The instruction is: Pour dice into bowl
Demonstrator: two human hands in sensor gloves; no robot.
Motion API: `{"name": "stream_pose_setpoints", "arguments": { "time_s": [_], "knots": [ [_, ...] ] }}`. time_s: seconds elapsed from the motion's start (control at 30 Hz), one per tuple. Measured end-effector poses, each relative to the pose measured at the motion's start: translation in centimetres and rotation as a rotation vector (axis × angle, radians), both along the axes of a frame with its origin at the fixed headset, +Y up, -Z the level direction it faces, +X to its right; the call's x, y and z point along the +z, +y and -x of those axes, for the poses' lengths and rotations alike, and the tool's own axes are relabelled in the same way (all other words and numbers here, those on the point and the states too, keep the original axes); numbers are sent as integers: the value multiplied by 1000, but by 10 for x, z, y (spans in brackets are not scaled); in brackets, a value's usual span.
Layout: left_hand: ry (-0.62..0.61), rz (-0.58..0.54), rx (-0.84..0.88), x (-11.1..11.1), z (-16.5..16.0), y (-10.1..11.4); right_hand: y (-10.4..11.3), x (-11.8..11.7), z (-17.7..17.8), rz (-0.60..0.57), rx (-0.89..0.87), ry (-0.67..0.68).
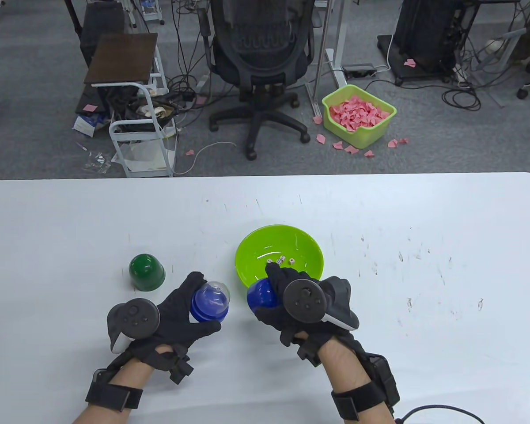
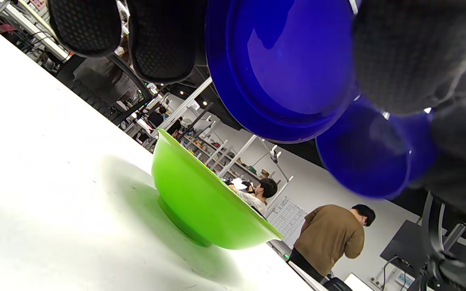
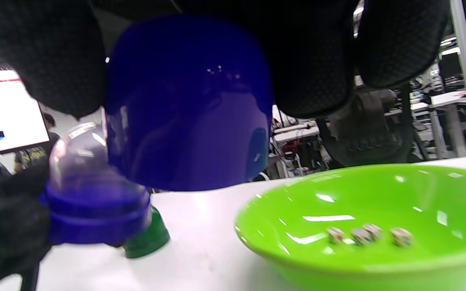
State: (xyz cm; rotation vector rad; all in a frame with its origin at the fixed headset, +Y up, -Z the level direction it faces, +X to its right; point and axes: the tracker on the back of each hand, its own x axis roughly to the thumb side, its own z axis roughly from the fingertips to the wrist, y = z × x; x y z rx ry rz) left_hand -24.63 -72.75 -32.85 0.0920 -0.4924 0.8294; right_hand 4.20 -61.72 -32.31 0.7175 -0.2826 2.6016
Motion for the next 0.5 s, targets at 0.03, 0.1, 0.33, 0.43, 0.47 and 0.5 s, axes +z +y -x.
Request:
{"name": "stream_pose_setpoints", "arguments": {
  "time_s": [0.03,0.1,0.33,0.43,0.47,0.5],
  "knots": [
    [-1,0,-1,0,0,0,2,-1,2,-1,-8,8],
    [-2,-1,-1,0,-1,0,7,-3,11,-5,-33,31],
    [-14,-16,-8,3,-4,2,6,-11,45,-3,-34,86],
    [-18,-21,-5,3,-5,3,2,-14,55,27,-15,111],
    [-19,-22,-4,4,-5,3,1,-14,58,36,-9,117],
    [-18,-23,-1,4,-5,3,0,-15,61,46,-1,122]
  ]
}}
